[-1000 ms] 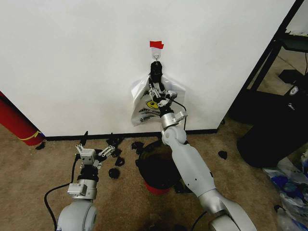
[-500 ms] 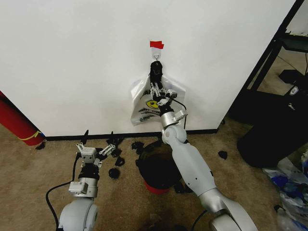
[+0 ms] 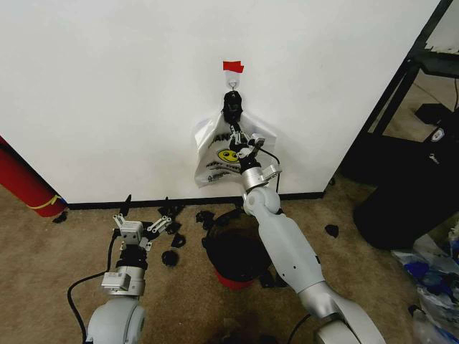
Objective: Pick up the garbage bag from the wall and place it over the trash bin.
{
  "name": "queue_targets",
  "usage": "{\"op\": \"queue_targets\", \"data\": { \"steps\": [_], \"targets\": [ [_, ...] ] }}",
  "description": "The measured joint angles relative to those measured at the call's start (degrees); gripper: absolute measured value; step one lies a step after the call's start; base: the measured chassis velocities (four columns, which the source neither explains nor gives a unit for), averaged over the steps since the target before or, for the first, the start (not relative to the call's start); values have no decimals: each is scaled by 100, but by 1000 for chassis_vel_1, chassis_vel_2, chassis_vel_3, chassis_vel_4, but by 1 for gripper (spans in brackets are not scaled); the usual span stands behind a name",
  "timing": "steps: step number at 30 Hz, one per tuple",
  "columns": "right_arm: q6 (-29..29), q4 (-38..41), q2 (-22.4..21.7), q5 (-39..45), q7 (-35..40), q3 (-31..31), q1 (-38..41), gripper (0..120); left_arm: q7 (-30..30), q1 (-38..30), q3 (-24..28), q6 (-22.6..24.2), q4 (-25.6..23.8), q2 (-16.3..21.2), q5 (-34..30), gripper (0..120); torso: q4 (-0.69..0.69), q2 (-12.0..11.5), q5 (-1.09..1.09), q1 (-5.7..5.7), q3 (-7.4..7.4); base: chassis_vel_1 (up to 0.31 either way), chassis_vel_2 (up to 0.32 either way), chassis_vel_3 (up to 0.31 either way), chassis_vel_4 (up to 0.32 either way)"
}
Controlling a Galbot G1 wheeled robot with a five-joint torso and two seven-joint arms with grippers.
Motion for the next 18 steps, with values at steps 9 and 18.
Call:
{"op": "queue_targets", "data": {
  "steps": [9, 18],
  "targets": [
    [-7, -15, 12, 5, -52, 16, -46, 0, -2, -20, 12, -3, 14, -1, 5, 100, 0, 0, 0, 0, 0, 0, 0, 0, 0],
    [-31, -4, -16, 10, -144, 35, -51, 0, -3, -13, 15, -18, 24, 8, 5, 100, 0, 0, 0, 0, 0, 0, 0, 0, 0]
  ]
}}
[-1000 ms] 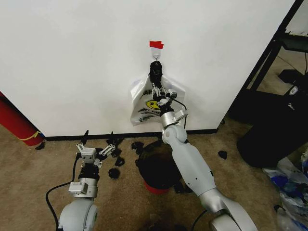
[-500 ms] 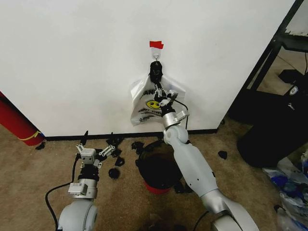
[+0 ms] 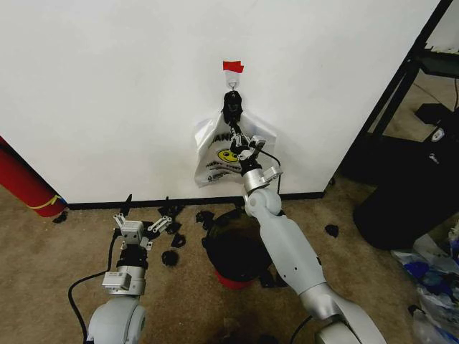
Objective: Pick up the garbage bag from the wall and place it over the trash bin.
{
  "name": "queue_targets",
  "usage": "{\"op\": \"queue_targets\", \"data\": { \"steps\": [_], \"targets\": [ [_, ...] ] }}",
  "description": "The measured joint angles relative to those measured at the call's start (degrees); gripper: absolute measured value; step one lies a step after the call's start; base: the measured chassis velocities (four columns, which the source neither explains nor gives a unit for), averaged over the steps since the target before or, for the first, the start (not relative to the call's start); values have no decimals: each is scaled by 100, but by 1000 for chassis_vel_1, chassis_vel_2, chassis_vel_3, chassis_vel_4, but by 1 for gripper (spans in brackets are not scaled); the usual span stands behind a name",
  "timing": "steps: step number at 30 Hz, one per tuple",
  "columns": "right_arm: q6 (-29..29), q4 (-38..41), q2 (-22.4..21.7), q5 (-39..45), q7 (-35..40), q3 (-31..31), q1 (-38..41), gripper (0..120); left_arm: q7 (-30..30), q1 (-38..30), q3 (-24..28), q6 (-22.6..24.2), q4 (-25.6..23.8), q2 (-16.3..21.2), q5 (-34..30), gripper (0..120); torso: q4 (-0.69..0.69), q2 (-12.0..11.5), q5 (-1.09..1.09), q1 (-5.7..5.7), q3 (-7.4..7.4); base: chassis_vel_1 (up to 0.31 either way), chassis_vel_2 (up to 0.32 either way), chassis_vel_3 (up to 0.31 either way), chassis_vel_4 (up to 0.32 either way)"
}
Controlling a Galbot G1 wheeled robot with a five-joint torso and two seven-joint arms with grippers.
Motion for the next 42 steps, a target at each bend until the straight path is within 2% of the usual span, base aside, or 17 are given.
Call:
{"op": "queue_targets", "data": {
  "steps": [8, 16, 29, 42],
  "targets": [
    [-19, 211, -57, -1, -101, -20, -201, 0, -5, 11, -15, -4, -19, 19, -20, 100, 1, 0, 0, 0, 0, 0, 0, 0, 0],
    [-86, 730, -403, 16, -271, -26, -746, 0, -14, 67, -5, -34, -77, 20, -31, 100, 0, 0, 0, 0, 0, 0, 0, 0, 0],
    [-109, 1903, -792, -118, -858, 365, -2540, 0, -38, 354, 43, -132, -348, 69, -29, 100, 0, 0, 1, -1, -1, 0, 0, 0, 0],
    [164, 2526, -1111, -201, -1486, 976, -4030, 0, -40, 600, 178, -219, -563, 0, 53, 100, -1, 0, 1, -1, -1, 0, 0, 0, 0]
  ]
}}
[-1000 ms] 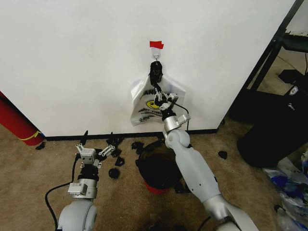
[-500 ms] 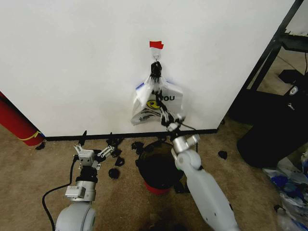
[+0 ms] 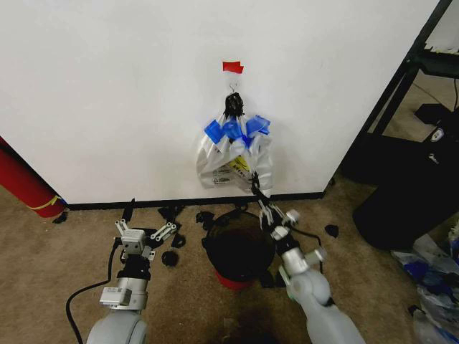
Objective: Pick up the garbage bag from the wall and place it over the trash bin.
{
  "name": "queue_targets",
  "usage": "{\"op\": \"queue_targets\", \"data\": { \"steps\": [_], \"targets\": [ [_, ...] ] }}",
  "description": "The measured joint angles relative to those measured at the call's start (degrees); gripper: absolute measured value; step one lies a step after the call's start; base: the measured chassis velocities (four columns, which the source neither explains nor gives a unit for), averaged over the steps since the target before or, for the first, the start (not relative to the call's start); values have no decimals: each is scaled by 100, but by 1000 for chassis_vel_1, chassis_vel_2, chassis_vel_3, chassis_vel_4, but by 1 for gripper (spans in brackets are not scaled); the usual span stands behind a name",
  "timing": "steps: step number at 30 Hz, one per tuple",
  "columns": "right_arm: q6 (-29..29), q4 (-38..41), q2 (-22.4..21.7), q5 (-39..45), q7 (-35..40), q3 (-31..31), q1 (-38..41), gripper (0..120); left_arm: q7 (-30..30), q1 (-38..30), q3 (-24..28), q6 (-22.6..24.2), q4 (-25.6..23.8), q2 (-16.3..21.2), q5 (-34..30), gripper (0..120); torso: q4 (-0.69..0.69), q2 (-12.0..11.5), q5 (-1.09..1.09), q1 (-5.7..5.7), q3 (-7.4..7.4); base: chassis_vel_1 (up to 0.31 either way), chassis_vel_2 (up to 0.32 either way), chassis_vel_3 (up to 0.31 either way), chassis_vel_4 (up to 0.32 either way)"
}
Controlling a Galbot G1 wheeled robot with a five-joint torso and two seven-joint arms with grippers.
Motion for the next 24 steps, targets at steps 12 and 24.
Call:
{"op": "queue_targets", "data": {
  "steps": [12, 24],
  "targets": [
    [367, -116, 111, -290, -470, 137, -564, 0, -28, 99, -92, -20, -172, 81, -72, 100, 1, 0, -1, 1, 1, 0, 0, 0, 0],
    [368, -16, -175, -351, -1167, 316, -929, 0, -39, 41, -96, -28, -171, 77, -163, 100, 0, -1, -1, 1, 1, 0, 0, 0, 0]
  ]
}}
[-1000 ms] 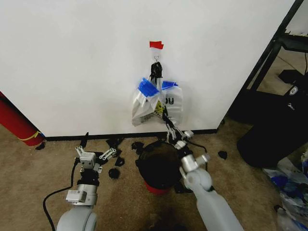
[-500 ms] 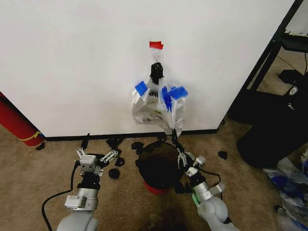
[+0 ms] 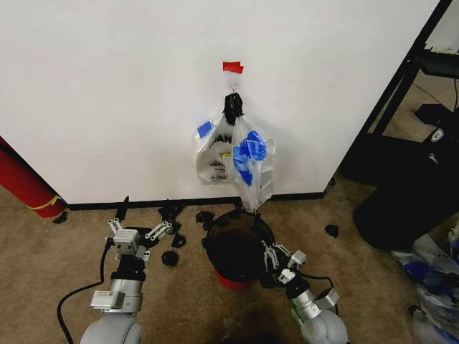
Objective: Pick up the garbage bag from the wall and place it over the trash bin.
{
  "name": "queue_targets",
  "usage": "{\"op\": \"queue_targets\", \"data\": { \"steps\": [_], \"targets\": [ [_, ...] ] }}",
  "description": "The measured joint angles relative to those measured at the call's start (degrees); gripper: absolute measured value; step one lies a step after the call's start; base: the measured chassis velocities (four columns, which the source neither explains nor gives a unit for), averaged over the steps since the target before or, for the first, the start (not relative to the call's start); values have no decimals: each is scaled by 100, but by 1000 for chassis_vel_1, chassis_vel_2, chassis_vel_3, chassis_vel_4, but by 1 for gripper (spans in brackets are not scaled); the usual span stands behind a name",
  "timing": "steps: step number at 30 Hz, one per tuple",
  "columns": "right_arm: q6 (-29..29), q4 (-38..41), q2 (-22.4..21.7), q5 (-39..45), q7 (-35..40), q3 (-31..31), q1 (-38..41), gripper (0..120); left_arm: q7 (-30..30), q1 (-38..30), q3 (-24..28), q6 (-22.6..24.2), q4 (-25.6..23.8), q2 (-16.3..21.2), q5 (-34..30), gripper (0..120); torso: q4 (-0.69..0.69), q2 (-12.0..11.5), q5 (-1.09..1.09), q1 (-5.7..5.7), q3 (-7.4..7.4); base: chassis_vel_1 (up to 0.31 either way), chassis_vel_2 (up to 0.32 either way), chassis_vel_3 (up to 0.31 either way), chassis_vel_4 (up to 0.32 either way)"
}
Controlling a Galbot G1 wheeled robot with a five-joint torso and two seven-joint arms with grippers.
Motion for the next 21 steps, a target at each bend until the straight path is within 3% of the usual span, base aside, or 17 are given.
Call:
{"op": "queue_targets", "data": {
  "steps": [21],
  "targets": [
    [39, -252, -161, -52, -1188, 415, -404, 0, -12, 98, -15, -61, -128, -50, 4, 100, 0, 0, 0, 0, 0, 0, 0, 0, 0]
  ]
}}
